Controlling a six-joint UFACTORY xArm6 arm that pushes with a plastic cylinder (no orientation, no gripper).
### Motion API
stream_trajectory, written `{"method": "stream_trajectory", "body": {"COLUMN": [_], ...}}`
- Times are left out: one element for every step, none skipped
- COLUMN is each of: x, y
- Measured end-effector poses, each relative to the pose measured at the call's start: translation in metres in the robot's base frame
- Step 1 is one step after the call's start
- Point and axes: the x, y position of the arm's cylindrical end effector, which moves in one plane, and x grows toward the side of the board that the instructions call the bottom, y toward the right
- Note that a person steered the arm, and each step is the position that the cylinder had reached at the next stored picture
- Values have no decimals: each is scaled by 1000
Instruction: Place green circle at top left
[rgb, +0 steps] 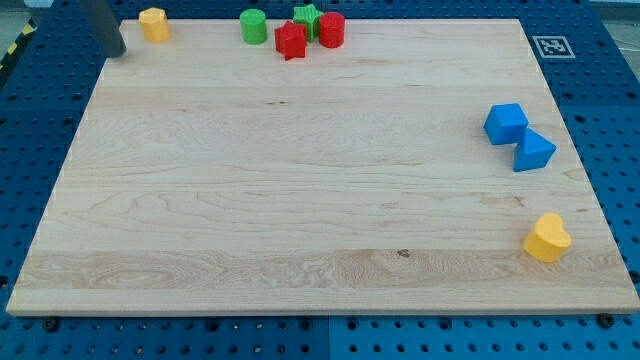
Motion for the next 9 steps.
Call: {"method": "stream_trajectory", "body": {"x": [-50,-54,-54,-54,-10,55,112,98,34], "y": [-3,3,50,98,103,120,150,155,139]}}
